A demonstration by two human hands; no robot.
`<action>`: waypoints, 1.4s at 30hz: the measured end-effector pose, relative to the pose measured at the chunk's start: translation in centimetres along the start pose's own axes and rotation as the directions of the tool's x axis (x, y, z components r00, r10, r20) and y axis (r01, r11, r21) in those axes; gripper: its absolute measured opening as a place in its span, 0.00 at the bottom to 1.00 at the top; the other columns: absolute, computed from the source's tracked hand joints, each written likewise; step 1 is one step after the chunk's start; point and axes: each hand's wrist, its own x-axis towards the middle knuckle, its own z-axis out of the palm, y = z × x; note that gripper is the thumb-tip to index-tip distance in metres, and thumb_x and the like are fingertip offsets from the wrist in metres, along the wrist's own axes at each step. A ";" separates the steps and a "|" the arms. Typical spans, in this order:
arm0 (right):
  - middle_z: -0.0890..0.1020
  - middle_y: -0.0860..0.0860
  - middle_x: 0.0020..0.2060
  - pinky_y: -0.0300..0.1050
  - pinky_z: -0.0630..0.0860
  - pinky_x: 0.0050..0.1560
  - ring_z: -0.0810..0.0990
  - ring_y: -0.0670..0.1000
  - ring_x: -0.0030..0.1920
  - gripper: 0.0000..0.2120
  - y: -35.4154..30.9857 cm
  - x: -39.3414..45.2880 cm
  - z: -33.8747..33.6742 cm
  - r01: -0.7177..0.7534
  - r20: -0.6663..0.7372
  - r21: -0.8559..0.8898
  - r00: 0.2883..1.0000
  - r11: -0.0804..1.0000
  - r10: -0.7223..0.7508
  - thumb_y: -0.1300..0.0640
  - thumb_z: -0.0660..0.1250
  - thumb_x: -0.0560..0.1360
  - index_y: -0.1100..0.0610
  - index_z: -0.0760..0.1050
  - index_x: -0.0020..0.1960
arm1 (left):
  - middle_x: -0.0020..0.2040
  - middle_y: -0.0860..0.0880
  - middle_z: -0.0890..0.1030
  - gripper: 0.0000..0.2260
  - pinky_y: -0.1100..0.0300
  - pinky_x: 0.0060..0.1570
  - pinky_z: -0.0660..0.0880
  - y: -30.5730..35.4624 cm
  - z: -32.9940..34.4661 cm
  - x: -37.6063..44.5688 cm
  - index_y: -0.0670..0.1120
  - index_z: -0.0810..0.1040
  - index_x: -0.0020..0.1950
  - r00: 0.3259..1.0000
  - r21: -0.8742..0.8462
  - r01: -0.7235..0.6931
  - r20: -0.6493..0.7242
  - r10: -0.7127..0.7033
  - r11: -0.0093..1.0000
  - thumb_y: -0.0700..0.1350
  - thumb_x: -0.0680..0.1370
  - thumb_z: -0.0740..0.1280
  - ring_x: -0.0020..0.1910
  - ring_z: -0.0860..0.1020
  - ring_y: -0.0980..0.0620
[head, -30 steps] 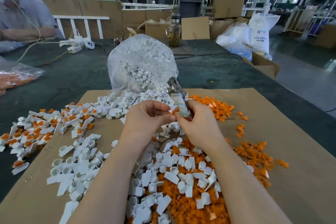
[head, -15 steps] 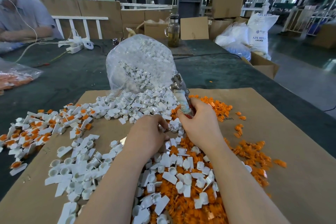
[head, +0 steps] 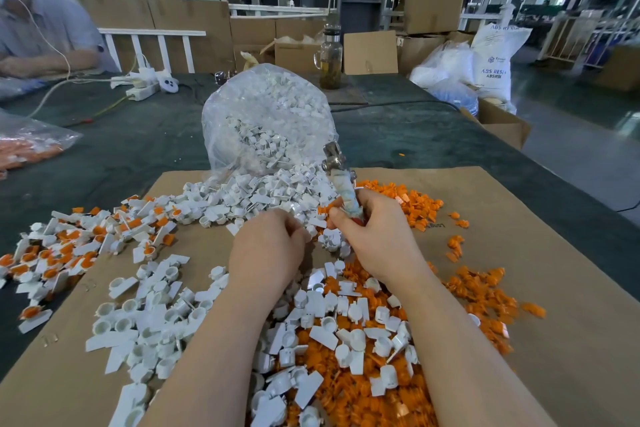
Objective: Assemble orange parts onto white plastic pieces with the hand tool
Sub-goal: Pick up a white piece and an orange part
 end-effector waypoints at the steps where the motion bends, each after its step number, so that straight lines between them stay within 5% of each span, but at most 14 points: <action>1: 0.78 0.46 0.34 0.30 0.69 0.31 0.74 0.36 0.33 0.07 0.0 0.0 0.0 0.002 0.003 -0.004 1.000 1.000 -0.002 0.51 0.67 0.77 0.54 0.78 0.48 | 0.38 0.55 0.83 0.05 0.59 0.38 0.75 0.1 -0.1 0.0 0.53 0.81 0.42 0.999 -0.089 0.023 -0.020 -0.025 0.996 0.48 0.78 0.69 0.38 0.80 0.55; 4: 0.77 0.45 0.33 0.29 0.69 0.32 0.74 0.36 0.34 0.07 0.0 0.0 0.1 0.026 -0.008 -0.017 1.000 1.000 -0.026 0.51 0.68 0.77 0.54 0.78 0.47 | 0.31 0.56 0.83 0.06 0.62 0.33 0.75 0.3 -0.5 0.1 0.52 0.82 0.41 0.994 -0.448 0.087 -0.025 -0.110 0.890 0.47 0.77 0.70 0.31 0.81 0.59; 7: 0.79 0.43 0.36 0.29 0.70 0.33 0.76 0.37 0.37 0.06 0.0 0.0 0.1 0.035 -0.034 -0.042 0.999 0.998 -0.036 0.50 0.67 0.77 0.51 0.77 0.48 | 0.33 0.51 0.85 0.02 0.56 0.42 0.82 0.7 -0.9 0.1 0.48 0.82 0.46 0.978 -0.714 0.206 0.119 -0.174 0.669 0.42 0.77 0.72 0.36 0.85 0.53; 16: 0.76 0.39 0.36 0.38 0.74 0.36 0.77 0.41 0.38 0.05 -0.1 -0.2 0.2 0.084 -0.110 -0.180 0.988 0.980 -0.105 0.51 0.69 0.76 0.47 0.73 0.48 | 0.36 0.42 0.85 0.05 0.65 0.33 0.79 1.3 -1.4 -0.4 0.39 0.81 0.44 0.968 -0.854 0.242 0.181 -0.173 0.461 0.32 0.72 0.74 0.36 0.85 0.49; 21: 0.73 0.37 0.34 0.31 0.66 0.32 0.75 0.38 0.36 0.07 0.0 -0.3 0.3 0.107 -0.146 -0.246 0.978 0.963 -0.146 0.50 0.70 0.75 0.47 0.71 0.47 | 0.36 0.43 0.85 0.04 0.60 0.38 0.83 1.7 -1.4 -0.6 0.40 0.82 0.41 0.974 -0.839 0.222 0.171 -0.147 0.496 0.33 0.71 0.75 0.37 0.86 0.46; 36: 0.79 0.47 0.36 0.46 0.75 0.36 0.78 0.47 0.37 0.09 -0.2 -0.2 0.1 0.061 -0.103 -0.138 0.992 0.989 -0.076 0.51 0.70 0.75 0.57 0.76 0.46 | 0.33 0.54 0.85 0.05 0.67 0.34 0.78 1.9 -1.5 -0.8 0.49 0.84 0.36 0.998 -0.640 0.055 0.018 -0.058 0.766 0.43 0.71 0.77 0.33 0.82 0.57; 42: 0.78 0.44 0.34 0.38 0.69 0.32 0.77 0.44 0.35 0.08 -0.2 -0.2 -0.1 0.065 -0.112 -0.139 0.990 0.988 -0.081 0.51 0.70 0.75 0.55 0.76 0.44 | 0.33 0.55 0.85 0.05 0.67 0.35 0.78 1.9 -1.4 -0.9 0.50 0.84 0.36 0.999 -0.620 0.025 -0.003 -0.034 0.784 0.44 0.72 0.76 0.35 0.83 0.57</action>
